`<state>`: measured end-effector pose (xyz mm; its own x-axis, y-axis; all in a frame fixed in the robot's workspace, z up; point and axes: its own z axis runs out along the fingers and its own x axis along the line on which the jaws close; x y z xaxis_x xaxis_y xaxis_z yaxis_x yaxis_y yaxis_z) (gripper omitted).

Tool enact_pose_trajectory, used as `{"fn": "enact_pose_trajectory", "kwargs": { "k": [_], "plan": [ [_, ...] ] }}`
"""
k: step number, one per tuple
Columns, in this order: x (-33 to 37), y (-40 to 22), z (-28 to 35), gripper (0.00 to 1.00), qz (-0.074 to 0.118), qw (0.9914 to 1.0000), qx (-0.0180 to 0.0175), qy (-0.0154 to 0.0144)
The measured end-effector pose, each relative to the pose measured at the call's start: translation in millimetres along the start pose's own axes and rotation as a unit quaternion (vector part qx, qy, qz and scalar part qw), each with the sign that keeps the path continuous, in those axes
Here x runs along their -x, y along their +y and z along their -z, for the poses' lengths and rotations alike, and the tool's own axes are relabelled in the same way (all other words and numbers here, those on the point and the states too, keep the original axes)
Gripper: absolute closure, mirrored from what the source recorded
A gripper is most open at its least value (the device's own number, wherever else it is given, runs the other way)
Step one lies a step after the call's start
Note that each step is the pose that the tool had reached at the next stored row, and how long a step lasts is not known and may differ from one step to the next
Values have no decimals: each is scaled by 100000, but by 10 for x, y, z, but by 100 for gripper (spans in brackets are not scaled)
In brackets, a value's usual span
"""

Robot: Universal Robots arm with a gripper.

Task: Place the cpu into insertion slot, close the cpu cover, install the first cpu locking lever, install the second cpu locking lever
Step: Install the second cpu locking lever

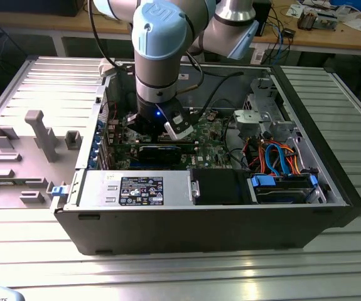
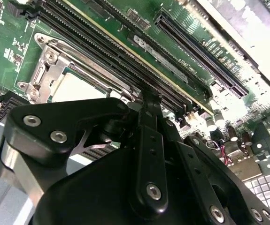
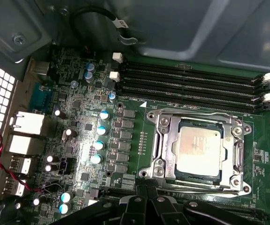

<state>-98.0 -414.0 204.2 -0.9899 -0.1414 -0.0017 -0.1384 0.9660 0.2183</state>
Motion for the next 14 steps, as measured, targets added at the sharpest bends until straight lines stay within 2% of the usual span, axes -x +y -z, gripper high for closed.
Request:
{"fn": "enact_pose_trajectory", "kwargs": {
  "k": [2,5,10,14],
  "plan": [
    [-1,-1,-9,89,13,99999,470,-67],
    [-1,-2,-18,89,27,99996,876,-127],
    [-4,-6,-37,89,45,99991,1339,-186],
    [-30,-9,-72,89,39,99990,1422,-189]
  ]
}}
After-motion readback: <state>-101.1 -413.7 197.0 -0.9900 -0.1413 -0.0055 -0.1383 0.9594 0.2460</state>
